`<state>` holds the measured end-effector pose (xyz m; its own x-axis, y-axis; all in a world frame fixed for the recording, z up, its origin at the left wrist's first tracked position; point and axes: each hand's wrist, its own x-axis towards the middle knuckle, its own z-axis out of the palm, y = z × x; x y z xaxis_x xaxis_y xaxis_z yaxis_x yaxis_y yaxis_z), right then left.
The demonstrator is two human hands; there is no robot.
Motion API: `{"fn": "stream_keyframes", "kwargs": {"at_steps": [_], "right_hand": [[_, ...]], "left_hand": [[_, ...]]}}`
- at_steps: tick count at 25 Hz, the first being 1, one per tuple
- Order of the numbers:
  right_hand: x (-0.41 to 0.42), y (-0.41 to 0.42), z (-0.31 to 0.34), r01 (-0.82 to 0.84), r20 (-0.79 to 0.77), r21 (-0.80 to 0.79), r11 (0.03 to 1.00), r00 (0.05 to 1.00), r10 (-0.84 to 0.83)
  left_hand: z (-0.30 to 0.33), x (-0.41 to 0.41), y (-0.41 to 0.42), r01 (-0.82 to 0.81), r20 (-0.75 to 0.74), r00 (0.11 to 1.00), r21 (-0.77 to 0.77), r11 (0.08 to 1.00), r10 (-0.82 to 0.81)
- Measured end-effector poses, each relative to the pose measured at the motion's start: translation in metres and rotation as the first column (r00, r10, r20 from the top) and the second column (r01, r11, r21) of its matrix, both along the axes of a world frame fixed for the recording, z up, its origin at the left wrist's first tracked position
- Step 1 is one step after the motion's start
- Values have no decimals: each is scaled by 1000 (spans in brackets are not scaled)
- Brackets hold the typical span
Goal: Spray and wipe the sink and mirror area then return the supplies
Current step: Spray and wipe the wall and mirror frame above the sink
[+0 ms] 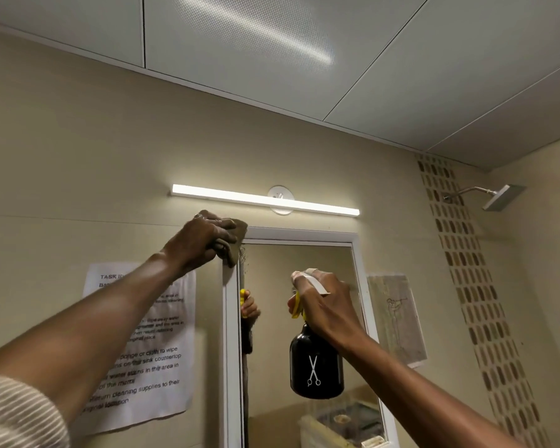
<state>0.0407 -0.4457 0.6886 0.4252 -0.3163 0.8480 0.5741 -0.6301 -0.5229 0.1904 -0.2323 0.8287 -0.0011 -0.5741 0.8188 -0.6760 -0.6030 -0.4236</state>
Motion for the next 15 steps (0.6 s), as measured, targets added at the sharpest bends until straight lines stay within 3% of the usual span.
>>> {"fn": "stream_keyframes", "kwargs": {"at_steps": [6,10,13,15], "right_hand": [[-2,3,-8,3,-40,17,1000,999,-2],[-2,12,-14,-8,-47,29,1000,999,9],[-6,18,-17,-8,-41,42,999,999,10],[-11,20,-18,-5,-47,57,998,999,7]], "left_hand": [[-75,-20,-8,17,-96,995,-118,993,-29],[-136,-40,-26,-105,-330,943,-168,980,45],[-159,-51,-40,-204,-635,772,-202,958,30],[-179,-54,-43,-258,-823,538,44,965,181]]}}
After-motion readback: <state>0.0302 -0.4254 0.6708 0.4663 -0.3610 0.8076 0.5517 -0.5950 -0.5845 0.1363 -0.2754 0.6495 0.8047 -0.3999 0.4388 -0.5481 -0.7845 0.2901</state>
